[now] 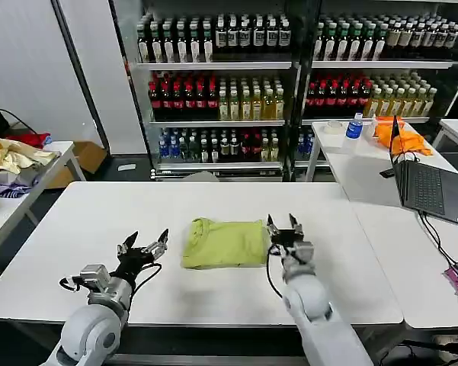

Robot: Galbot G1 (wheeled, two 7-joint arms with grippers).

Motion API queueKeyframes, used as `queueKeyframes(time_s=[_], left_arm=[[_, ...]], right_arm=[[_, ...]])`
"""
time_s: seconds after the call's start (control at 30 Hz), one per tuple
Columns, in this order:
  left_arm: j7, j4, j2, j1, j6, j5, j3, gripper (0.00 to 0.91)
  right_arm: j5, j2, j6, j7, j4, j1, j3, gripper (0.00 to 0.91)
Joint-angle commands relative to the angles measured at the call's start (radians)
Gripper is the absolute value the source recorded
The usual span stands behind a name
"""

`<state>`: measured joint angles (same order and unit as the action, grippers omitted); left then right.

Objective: Fold and organize the clothes.

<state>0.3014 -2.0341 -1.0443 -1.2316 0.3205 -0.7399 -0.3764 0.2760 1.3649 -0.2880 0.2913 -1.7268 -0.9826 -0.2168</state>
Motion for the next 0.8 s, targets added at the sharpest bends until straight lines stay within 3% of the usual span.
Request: queueKeyframes(time_s=[0.03, 0.5, 0.8], left_arm=[[-0.011, -0.021, 0.005, -0.030, 0.008, 0.062, -0.002, 0.907], [-0.006, -0.066, -0.013, -0.078, 0.020, 0.060, -0.013, 0.907], [-0.006, -0.080, -0.018, -0.101, 0.016, 0.072, -0.018, 0.907]], right_arm=[[-0.244, -0.083, 0.131, -0.067, -0.392, -0.415, -0.107, 0.907], [-0.286, -0.062, 0.065, -0.025, -0.471, -0.534, -0.160, 0.907], [-0.282, -0.053, 0.075, -0.051, -0.497, -0.552, -0.175, 0.907]])
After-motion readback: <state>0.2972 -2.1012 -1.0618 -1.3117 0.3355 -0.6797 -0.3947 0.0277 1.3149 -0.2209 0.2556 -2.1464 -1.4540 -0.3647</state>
